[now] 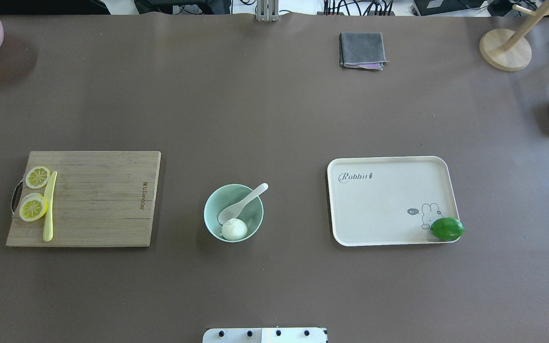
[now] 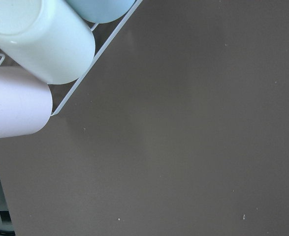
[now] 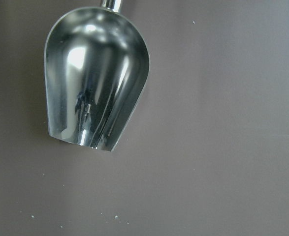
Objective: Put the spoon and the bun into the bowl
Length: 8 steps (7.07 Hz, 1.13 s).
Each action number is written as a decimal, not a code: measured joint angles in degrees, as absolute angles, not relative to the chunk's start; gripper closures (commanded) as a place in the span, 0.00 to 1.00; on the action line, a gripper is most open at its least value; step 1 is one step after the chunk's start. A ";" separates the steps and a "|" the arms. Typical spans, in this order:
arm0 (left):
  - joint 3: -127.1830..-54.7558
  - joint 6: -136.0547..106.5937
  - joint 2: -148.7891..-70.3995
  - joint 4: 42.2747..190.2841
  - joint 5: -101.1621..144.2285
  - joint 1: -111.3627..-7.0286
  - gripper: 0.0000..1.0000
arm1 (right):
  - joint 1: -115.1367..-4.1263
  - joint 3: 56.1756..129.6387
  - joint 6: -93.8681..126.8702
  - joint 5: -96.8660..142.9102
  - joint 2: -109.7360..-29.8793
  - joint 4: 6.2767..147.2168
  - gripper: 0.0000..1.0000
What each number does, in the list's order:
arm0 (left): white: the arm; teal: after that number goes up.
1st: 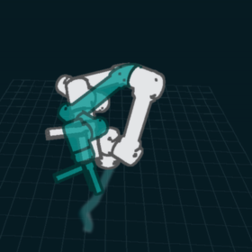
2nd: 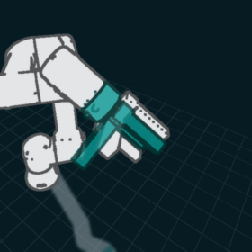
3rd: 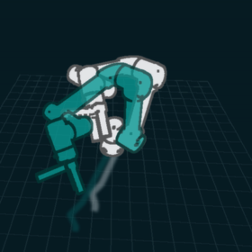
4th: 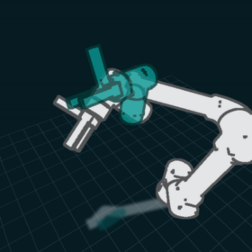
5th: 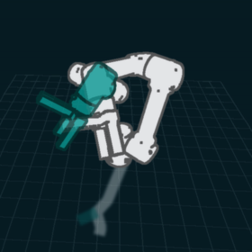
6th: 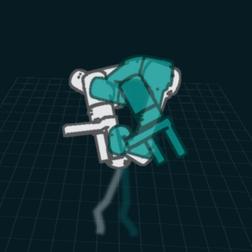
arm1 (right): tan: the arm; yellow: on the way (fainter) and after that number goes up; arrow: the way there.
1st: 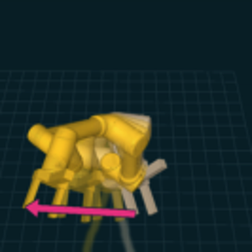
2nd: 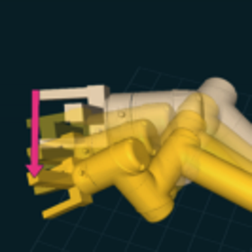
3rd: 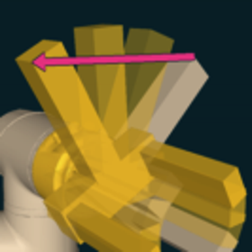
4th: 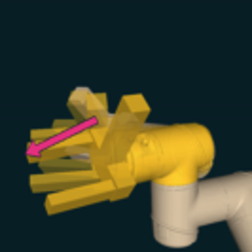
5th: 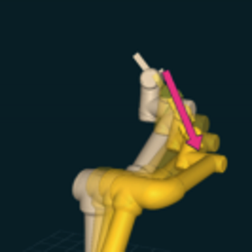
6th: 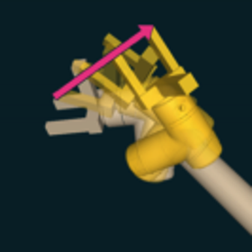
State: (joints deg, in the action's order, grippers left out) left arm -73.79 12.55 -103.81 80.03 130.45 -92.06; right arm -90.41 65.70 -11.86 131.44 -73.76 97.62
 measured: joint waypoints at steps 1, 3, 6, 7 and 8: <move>-74.09 12.25 -103.99 79.92 130.74 -92.08 0.02 | -90.40 65.70 -11.93 131.55 -73.64 97.87 0.00; -75.60 12.07 -104.02 79.43 130.86 -92.11 0.02 | -90.49 65.99 -11.89 132.48 -73.59 97.85 0.00; -78.94 12.00 -103.66 78.94 130.81 -92.11 0.02 | -90.61 66.17 -11.61 133.12 -73.89 97.45 0.00; -79.69 11.99 -103.66 78.45 130.84 -92.11 0.02 | -90.61 66.22 -11.50 133.15 -73.82 97.41 0.00; -80.46 12.00 -103.62 77.75 130.86 -92.11 0.02 | -90.61 66.28 -11.40 133.17 -73.71 97.39 0.00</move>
